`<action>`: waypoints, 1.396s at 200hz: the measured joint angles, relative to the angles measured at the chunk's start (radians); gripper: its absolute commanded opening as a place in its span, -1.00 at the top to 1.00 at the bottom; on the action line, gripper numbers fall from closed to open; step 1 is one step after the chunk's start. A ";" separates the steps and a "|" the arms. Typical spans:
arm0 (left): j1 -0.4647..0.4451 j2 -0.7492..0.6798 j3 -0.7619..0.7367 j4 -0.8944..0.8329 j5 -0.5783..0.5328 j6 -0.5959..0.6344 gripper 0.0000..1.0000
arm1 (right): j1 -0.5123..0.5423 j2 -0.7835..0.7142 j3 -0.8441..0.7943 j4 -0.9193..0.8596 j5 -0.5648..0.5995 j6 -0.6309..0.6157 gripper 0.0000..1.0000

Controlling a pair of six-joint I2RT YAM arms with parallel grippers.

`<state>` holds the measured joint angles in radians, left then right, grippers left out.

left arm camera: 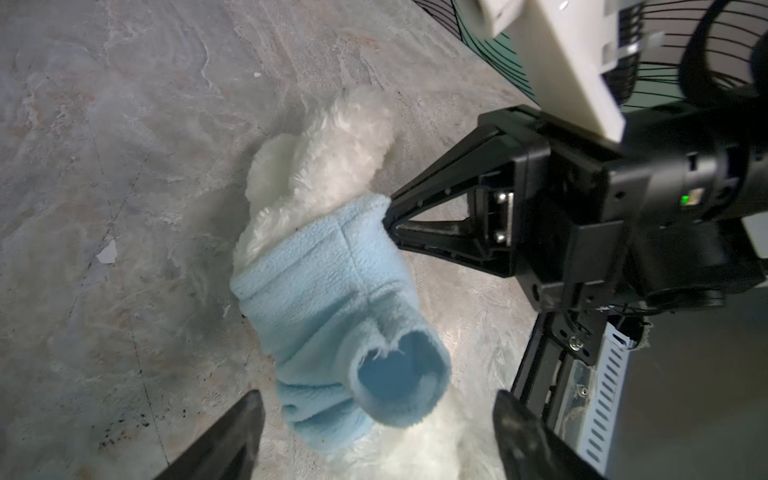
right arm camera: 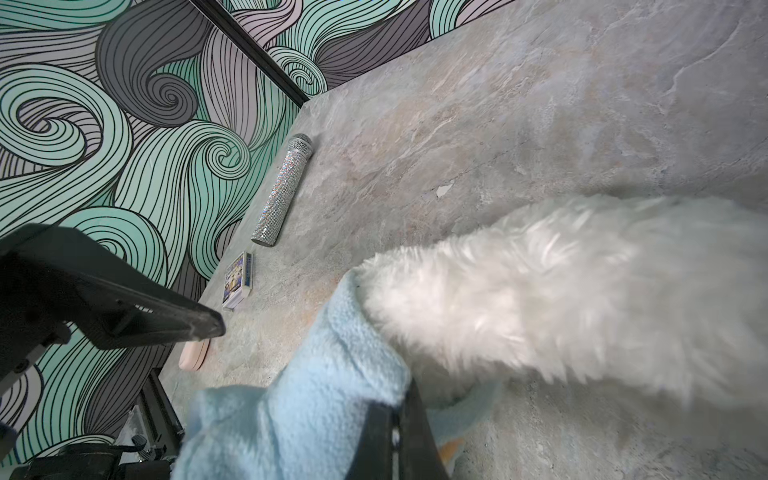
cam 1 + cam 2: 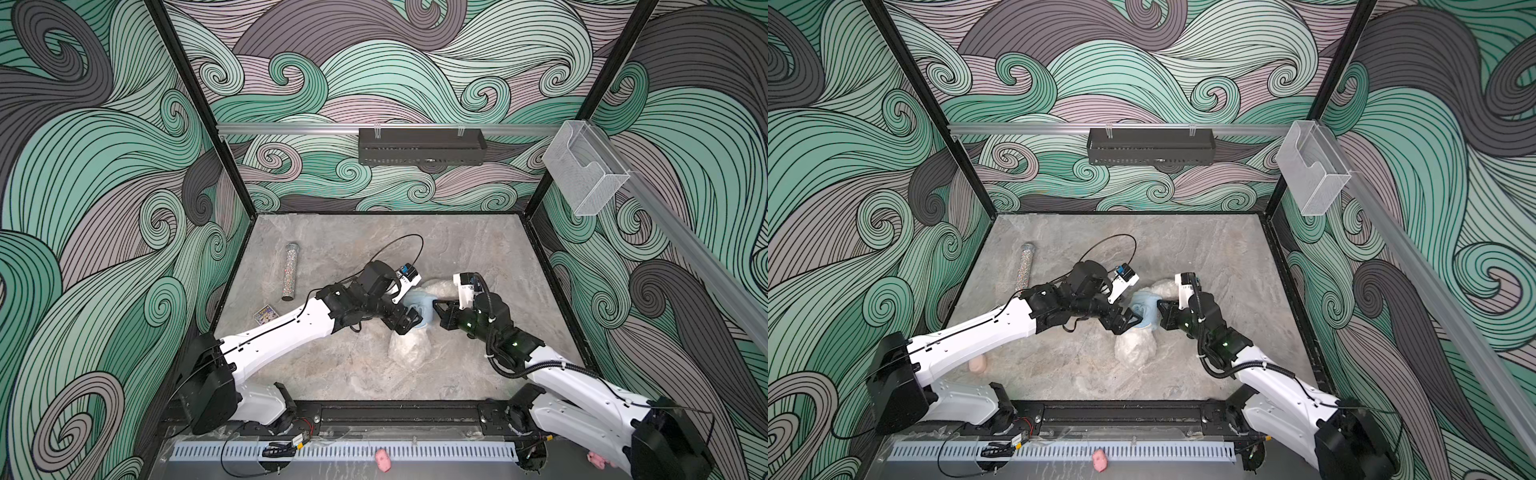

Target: Dress the teddy bear

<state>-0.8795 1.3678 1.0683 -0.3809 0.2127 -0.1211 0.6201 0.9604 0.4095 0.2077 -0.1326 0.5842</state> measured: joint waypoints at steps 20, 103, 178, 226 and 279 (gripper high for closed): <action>-0.026 0.045 0.018 0.000 -0.060 -0.012 -0.79 | 0.013 -0.002 0.000 -0.001 0.007 0.005 1.00; -0.034 0.248 0.065 0.099 -0.120 -0.011 -0.21 | 0.034 -0.043 -0.013 0.019 -0.002 0.023 1.00; 0.103 0.249 0.006 0.171 0.047 0.222 0.51 | -0.050 -0.192 0.072 -0.266 -0.044 -0.192 0.11; 0.165 0.161 -0.038 0.121 0.116 0.429 0.55 | -0.103 -0.132 0.219 -0.402 -0.149 -0.344 -0.48; 0.211 0.109 -0.034 0.032 0.227 0.571 0.56 | -0.098 0.021 0.292 -0.452 -0.244 -0.499 -0.73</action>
<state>-0.6685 1.4765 1.0348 -0.3489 0.4400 0.4500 0.5217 0.9810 0.7017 -0.2447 -0.3767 0.0856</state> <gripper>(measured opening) 0.223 0.855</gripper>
